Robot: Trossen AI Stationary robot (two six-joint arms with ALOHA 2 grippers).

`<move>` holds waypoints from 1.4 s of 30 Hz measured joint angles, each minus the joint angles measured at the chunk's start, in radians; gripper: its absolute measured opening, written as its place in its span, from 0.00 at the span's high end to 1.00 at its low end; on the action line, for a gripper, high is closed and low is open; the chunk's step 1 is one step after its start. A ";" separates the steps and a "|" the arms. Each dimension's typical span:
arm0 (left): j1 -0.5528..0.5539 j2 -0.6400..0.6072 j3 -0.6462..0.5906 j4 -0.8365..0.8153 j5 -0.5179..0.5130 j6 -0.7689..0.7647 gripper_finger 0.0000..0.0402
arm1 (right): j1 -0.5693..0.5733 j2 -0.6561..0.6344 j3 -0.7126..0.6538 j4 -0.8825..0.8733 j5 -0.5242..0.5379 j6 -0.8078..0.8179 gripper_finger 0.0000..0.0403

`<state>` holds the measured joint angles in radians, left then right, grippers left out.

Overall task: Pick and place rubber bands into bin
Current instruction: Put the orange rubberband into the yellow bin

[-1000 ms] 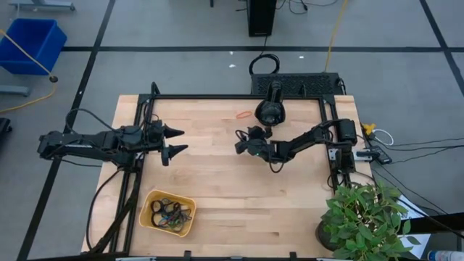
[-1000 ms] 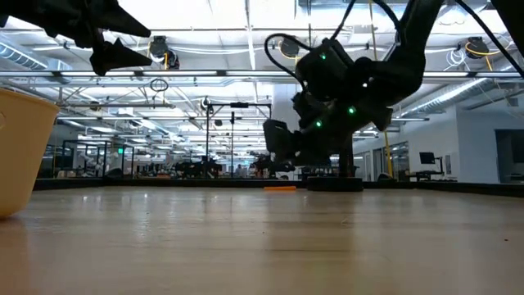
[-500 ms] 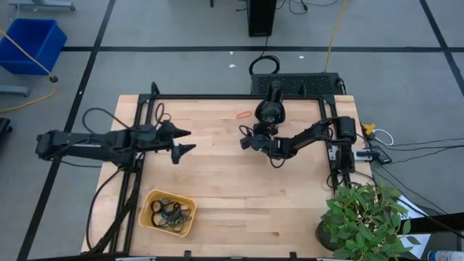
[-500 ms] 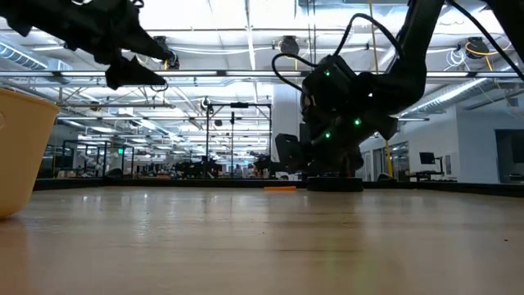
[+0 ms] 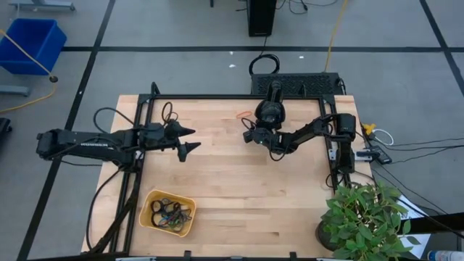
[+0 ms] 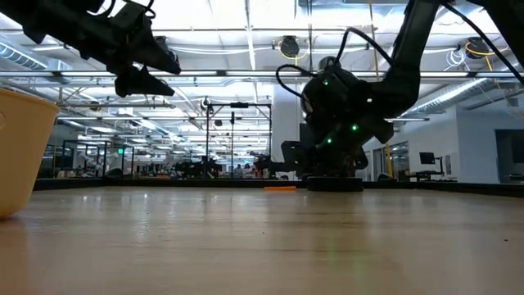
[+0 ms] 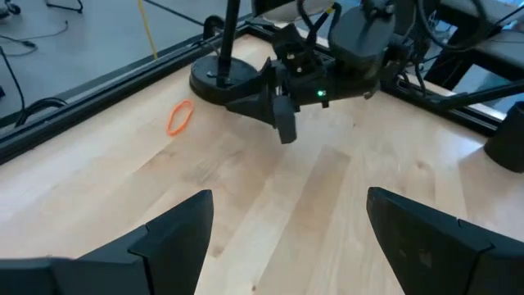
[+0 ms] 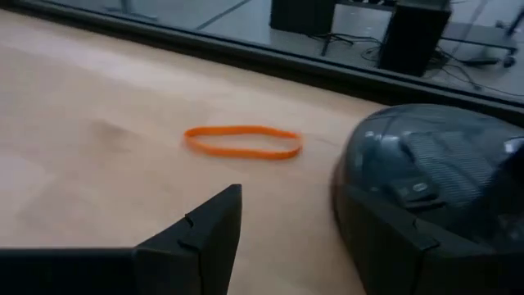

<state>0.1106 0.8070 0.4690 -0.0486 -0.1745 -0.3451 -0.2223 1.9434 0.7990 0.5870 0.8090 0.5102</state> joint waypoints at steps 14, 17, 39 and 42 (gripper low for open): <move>0.028 -0.001 0.000 0.001 0.001 0.002 0.19 | -0.107 0.000 0.000 -0.003 -0.002 0.001 0.51; 0.028 -0.001 0.000 0.000 0.001 0.002 0.18 | -0.112 0.000 0.000 -0.015 -0.001 0.001 0.51; 0.028 -0.001 0.000 0.001 0.000 -0.069 0.19 | -0.054 -0.011 0.003 -0.195 0.035 0.036 0.51; 0.028 -0.001 0.000 0.001 0.001 -0.083 0.19 | -0.045 -0.033 0.003 -0.273 0.026 0.085 0.51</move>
<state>0.1390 0.8062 0.4690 -0.0479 -0.1738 -0.4283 -0.2672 1.9102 0.8021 0.3138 0.8347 0.5953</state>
